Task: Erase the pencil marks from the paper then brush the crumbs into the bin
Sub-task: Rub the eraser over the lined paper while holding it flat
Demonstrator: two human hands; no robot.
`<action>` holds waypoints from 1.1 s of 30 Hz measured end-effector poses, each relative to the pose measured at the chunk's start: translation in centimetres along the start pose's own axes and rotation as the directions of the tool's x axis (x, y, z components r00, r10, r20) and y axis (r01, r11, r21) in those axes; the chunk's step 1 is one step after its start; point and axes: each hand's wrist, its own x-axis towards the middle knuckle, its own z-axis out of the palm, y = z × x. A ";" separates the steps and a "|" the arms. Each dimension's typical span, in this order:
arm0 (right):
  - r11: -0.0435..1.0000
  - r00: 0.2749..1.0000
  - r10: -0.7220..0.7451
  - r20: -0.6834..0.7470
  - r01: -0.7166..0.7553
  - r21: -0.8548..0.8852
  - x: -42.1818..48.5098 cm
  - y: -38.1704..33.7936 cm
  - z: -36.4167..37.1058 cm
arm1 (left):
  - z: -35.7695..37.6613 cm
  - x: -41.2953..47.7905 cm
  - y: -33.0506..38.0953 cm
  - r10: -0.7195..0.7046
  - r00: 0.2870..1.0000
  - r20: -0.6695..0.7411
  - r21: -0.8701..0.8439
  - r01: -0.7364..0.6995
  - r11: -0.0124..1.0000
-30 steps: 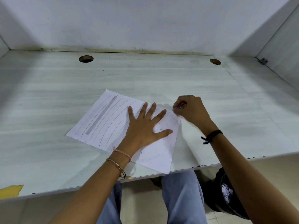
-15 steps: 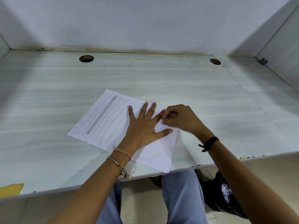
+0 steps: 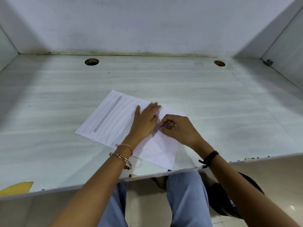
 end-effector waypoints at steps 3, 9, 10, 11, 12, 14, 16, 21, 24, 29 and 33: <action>1.000 0.999 -0.024 -0.036 0.024 0.015 0.0 0.2 0.2 | -1.7 -0.4 -0.3 -0.015 1.000 0.000 -0.200 0.015 0.980; 0.999 0.993 -0.025 -0.117 0.023 -0.024 -0.4 0.2 0.5 | -3.1 -4.6 -2.6 -0.013 0.997 0.070 0.171 0.001 0.985; 0.999 0.993 -0.033 -0.111 0.031 -0.020 -0.6 -0.1 0.7 | -3.1 -5.0 -2.8 -0.015 0.997 0.081 0.209 -0.002 0.978; 0.999 0.995 -0.047 -0.083 0.047 -0.002 -0.8 -0.5 1.0 | -3.1 -5.3 -2.9 -0.013 0.996 0.093 0.247 -0.010 0.969; 0.997 0.997 -0.068 -0.039 0.069 0.022 -1.1 -0.9 1.4 | -3.0 -5.4 -2.8 -0.016 0.994 0.108 0.294 -0.017 0.956; 0.994 0.994 -0.102 0.035 0.101 0.042 -1.4 -1.5 2.1 | -2.7 -5.4 -2.8 -0.036 0.990 0.135 0.393 -0.020 0.920; 0.994 0.994 -0.110 -0.008 0.110 0.015 -1.0 -1.6 2.4 | -2.5 -5.4 -2.9 -0.044 0.990 0.132 0.433 -0.018 0.901; 0.976 0.974 -0.204 0.099 0.210 -0.060 -2.0 -2.4 2.1 | -2.2 -5.3 -2.9 -0.042 0.993 0.110 0.476 -0.016 0.879; 0.966 0.932 -0.251 0.262 0.260 0.000 -2.9 -2.9 2.1 | -2.3 -5.3 -2.9 -0.020 0.993 0.112 0.485 -0.037 0.873; 0.971 0.973 -0.224 0.055 0.227 -0.072 -1.0 -2.3 2.0 | -2.4 -5.3 -2.8 -0.028 0.991 0.130 0.491 -0.040 0.870; 0.963 0.920 -0.263 0.290 0.269 0.019 -3.0 -3.2 2.5 | -2.3 -5.4 -3.1 -0.011 0.992 0.123 0.505 -0.053 0.861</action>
